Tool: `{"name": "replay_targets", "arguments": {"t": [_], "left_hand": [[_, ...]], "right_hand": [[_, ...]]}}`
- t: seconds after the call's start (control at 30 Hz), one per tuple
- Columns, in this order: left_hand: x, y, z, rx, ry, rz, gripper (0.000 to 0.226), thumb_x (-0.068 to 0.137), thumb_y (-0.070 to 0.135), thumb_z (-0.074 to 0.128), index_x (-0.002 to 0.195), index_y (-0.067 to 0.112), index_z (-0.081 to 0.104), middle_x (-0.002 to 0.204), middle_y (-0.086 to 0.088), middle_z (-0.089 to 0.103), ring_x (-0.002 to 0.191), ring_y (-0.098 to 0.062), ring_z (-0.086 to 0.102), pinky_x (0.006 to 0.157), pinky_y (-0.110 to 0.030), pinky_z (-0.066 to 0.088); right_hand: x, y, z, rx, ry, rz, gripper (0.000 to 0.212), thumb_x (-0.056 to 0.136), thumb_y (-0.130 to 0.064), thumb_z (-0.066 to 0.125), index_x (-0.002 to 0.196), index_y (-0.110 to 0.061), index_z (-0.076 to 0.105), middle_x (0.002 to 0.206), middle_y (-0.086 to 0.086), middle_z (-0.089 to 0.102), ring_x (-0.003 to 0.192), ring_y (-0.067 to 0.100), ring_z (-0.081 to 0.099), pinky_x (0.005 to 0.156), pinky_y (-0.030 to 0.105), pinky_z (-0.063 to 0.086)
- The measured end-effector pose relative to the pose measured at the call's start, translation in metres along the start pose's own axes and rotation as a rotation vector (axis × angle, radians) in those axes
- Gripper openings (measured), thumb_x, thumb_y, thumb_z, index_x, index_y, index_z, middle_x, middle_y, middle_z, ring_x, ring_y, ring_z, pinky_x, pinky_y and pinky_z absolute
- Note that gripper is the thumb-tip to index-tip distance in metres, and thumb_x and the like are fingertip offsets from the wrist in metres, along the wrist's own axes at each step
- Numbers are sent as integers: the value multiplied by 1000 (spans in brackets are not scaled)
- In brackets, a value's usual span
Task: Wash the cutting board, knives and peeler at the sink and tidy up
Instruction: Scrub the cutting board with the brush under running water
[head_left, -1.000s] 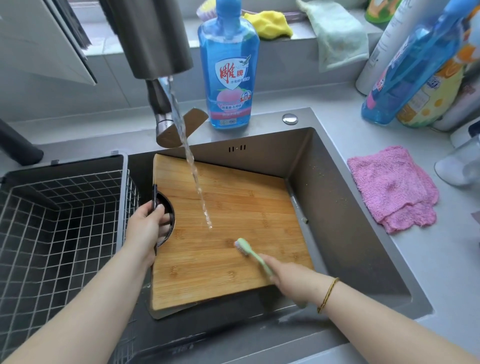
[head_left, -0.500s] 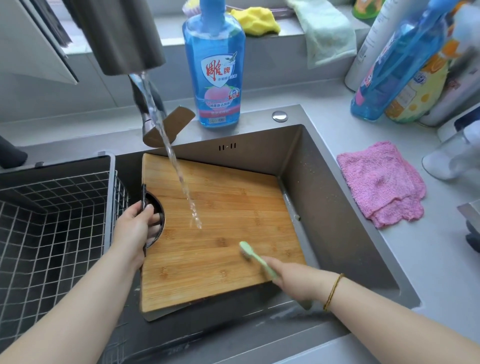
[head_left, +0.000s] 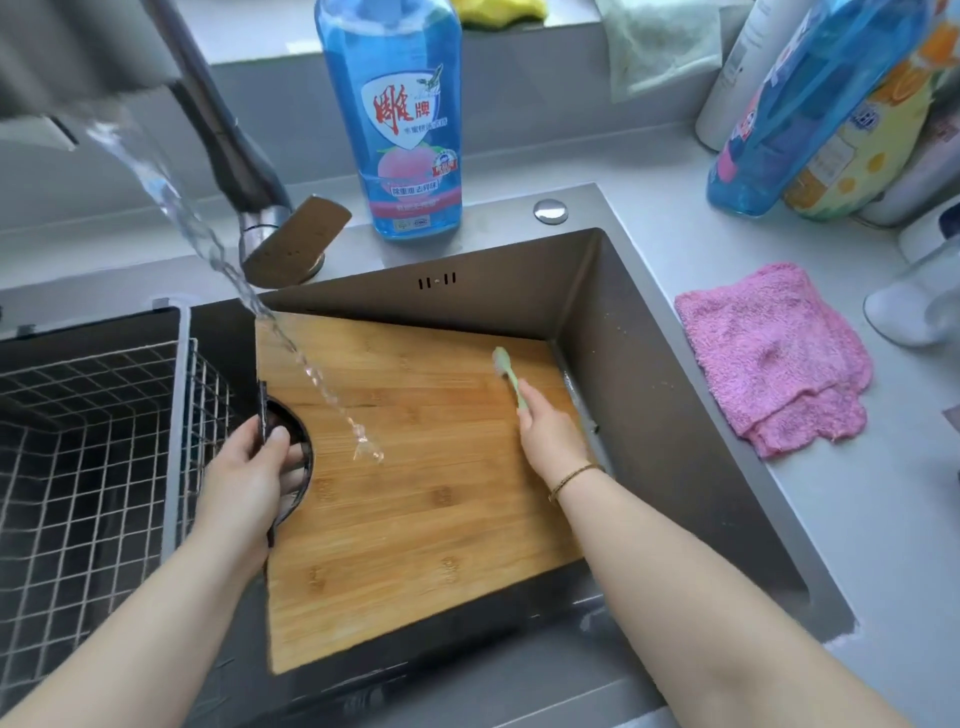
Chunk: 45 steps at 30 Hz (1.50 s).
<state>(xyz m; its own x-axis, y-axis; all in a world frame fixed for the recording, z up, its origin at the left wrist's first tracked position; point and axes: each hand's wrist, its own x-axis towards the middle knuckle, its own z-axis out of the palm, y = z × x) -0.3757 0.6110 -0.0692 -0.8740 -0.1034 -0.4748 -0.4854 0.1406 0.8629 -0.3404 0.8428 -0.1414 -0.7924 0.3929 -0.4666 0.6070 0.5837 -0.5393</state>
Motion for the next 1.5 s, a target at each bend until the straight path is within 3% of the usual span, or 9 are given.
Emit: {"name": "replay_targets", "arguments": {"t": [0.13, 0.33, 0.47, 0.67, 0.8, 0.97, 1.1, 1.37, 1.5], "left_hand": [[1, -6, -3, 10, -8, -41, 19, 98, 17, 39, 113, 23, 50, 87, -3, 61, 74, -17, 56, 67, -31, 45], [6, -2, -11, -28, -87, -184, 19, 98, 14, 41, 89, 22, 56, 85, -8, 63, 68, -19, 58, 44, -20, 51], [6, 8, -14, -33, -148, -184, 17, 97, 24, 42, 100, 19, 58, 74, -6, 72, 56, -14, 66, 45, -22, 53], [15, 21, -13, 148, -262, -252, 18, 91, 24, 50, 96, 10, 60, 93, -14, 68, 60, -18, 67, 41, -24, 51], [13, 24, -15, 152, -252, -211, 15, 93, 18, 49, 89, 8, 59, 82, -10, 69, 58, -18, 64, 37, -21, 48], [17, 30, -23, 135, -148, -119, 19, 95, 19, 47, 78, 12, 54, 46, 6, 63, 35, -4, 56, 31, -14, 39], [19, 29, -22, 119, -129, -89, 20, 95, 19, 48, 76, 13, 52, 42, 9, 61, 32, -1, 53, 30, -11, 37], [18, 28, -23, 113, -116, -117, 19, 96, 18, 46, 79, 12, 52, 63, -4, 58, 31, -1, 52, 29, -12, 37], [18, 29, -21, 113, -119, -112, 21, 96, 17, 45, 77, 12, 50, 45, 2, 60, 29, -1, 51, 29, -11, 36]], "right_hand": [[25, 9, -6, 191, 82, 192, 43, 99, -20, 29, 142, -26, 32, 138, 10, 47, 124, 30, 45, 100, 31, 35], [24, -3, -3, 105, -8, -61, 42, 98, -25, 34, 139, -34, 36, 130, 11, 55, 115, 32, 51, 92, 32, 41], [29, 29, -16, 35, 119, 212, 42, 99, -23, 28, 140, -28, 35, 125, 16, 56, 113, 35, 52, 94, 38, 44], [18, 11, -4, 115, -2, -65, 42, 97, -25, 37, 139, -33, 37, 128, 8, 56, 112, 29, 53, 93, 33, 42], [23, 29, -17, 74, 52, 163, 41, 98, -22, 33, 139, -26, 38, 130, 13, 53, 114, 32, 52, 97, 36, 43], [-14, 11, -18, -226, -256, 94, 45, 98, -17, 30, 142, -12, 22, 120, 21, 54, 105, 33, 56, 79, 32, 44], [-52, -5, -1, -253, -415, -127, 56, 99, -25, 30, 147, -17, 1, 88, 11, 58, 72, 24, 52, 63, 32, 41], [-54, 10, -16, -316, -478, 33, 62, 99, -24, 34, 147, -20, -4, 122, 19, 55, 95, 28, 56, 78, 35, 46], [-63, 13, -15, -354, -563, -20, 67, 98, -25, 37, 147, -22, -8, 118, 17, 56, 85, 23, 55, 75, 32, 46]]}}
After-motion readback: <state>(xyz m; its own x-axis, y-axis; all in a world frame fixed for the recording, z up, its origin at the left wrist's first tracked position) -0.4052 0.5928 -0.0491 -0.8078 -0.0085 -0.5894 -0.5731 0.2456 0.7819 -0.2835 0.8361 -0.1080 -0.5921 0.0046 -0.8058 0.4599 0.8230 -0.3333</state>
